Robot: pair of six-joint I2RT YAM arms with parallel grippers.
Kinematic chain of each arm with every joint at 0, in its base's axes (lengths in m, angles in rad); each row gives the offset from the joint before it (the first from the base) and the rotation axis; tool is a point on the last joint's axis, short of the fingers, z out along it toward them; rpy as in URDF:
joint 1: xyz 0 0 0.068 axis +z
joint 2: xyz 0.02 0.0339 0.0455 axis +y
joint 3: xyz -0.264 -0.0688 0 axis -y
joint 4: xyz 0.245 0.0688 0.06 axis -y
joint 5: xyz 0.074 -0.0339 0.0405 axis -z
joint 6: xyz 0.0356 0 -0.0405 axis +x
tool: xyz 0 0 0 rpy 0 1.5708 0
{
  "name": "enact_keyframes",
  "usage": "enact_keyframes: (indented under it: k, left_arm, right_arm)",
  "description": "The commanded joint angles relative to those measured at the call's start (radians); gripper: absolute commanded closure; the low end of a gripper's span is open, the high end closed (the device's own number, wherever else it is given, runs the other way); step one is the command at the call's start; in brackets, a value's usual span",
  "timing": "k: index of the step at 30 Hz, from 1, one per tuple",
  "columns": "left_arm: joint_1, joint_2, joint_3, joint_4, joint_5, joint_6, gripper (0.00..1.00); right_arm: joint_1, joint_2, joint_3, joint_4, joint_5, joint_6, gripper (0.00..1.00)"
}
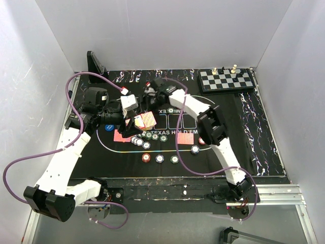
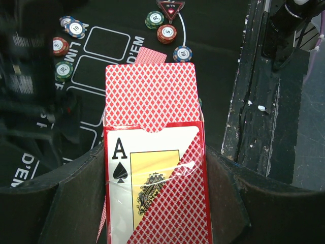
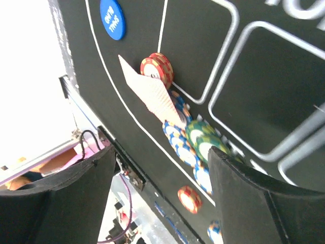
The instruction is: Distribute texas hold em gaming equipment
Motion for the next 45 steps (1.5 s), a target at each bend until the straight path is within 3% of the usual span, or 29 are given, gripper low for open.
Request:
enact_keyframes:
  k: [1, 10, 18, 25, 39, 45]
  left_arm:
    - [0.006, -0.041, -0.015, 0.022, 0.024, 0.013, 1.0]
    - [0.008, -0.017, -0.049, 0.038, 0.044, 0.009, 1.0]
    - [0.008, -0.006, -0.073, 0.091, 0.05, -0.013, 1.0]
    - [0.006, 0.003, -0.058, 0.109, 0.058, -0.033, 1.0]
    - [0.008, 0.001, -0.036, 0.106, 0.061, -0.031, 1.0]
    - [0.008, 0.0, -0.033, 0.106, 0.06, -0.033, 1.0]
  right_arm:
    - [-0.118, -0.279, -0.098, 0.056, -0.026, 0.009, 0.17]
    - [-0.267, -0.697, -0.508, 0.205, -0.136, 0.075, 0.13]
    - [-0.238, -0.955, -0.824, 0.507, -0.303, 0.216, 0.11]
    - [-0.122, -0.911, -0.826, 0.494, -0.293, 0.196, 0.1]
    - [-0.033, -0.804, -0.806, 0.608, -0.306, 0.26, 0.08]
    - [-0.033, -0.782, -0.814, 0.598, -0.317, 0.265, 0.31]
